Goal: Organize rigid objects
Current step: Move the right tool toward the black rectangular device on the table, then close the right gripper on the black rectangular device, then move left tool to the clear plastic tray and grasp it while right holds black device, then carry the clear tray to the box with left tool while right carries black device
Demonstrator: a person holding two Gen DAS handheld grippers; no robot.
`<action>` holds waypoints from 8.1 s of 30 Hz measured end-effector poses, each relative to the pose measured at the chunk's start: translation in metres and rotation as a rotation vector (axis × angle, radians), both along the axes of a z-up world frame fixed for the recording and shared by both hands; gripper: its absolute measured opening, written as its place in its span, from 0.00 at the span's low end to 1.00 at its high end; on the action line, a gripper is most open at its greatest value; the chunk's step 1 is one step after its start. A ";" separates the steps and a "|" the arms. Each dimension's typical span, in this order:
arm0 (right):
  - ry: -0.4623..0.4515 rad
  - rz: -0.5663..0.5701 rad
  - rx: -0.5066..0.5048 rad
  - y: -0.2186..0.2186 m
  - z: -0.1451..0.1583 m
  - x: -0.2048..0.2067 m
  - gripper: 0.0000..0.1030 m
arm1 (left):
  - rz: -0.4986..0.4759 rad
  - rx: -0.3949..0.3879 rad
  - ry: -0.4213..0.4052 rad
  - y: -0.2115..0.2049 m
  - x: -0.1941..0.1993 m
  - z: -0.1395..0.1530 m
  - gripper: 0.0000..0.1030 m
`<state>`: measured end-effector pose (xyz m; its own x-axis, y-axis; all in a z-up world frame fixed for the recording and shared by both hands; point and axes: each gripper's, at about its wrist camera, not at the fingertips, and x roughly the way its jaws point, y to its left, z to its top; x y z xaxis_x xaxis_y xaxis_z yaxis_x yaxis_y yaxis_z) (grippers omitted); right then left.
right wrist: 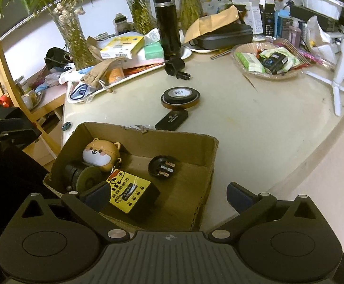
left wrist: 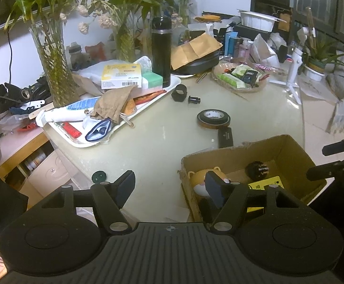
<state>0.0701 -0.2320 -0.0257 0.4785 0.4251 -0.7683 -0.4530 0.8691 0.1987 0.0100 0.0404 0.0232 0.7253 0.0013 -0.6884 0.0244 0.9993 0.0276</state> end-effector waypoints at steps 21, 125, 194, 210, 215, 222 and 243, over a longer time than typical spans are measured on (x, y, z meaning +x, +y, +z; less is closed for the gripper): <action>0.004 -0.074 0.040 -0.012 -0.005 0.003 1.00 | -0.038 0.013 0.045 -0.006 0.005 -0.004 0.63; 0.137 -0.100 -0.150 0.084 -0.055 0.161 0.33 | -0.030 0.033 -0.029 -0.015 0.068 -0.015 0.63; -0.044 -0.197 0.035 -0.046 0.005 0.076 0.33 | 0.229 -0.061 0.524 -0.067 0.211 -0.096 0.66; -0.029 -0.161 0.058 -0.028 0.016 0.065 0.33 | 0.129 -0.079 0.349 -0.056 0.179 -0.032 0.66; -0.036 -0.146 0.057 -0.023 0.023 0.059 0.33 | 0.097 -0.104 0.324 -0.053 0.166 -0.017 0.66; -0.033 -0.132 0.061 -0.016 0.030 0.050 0.33 | 0.038 -0.141 0.305 -0.054 0.144 -0.002 0.66; -0.027 -0.109 0.057 -0.009 0.036 0.033 0.33 | -0.149 -0.384 0.303 -0.053 0.112 -0.003 0.78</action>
<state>0.1027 -0.2408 0.0099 0.5444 0.4124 -0.7304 -0.3626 0.9009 0.2384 0.1215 -0.0123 0.0202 0.4657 -0.3812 -0.7986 0.1173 0.9211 -0.3713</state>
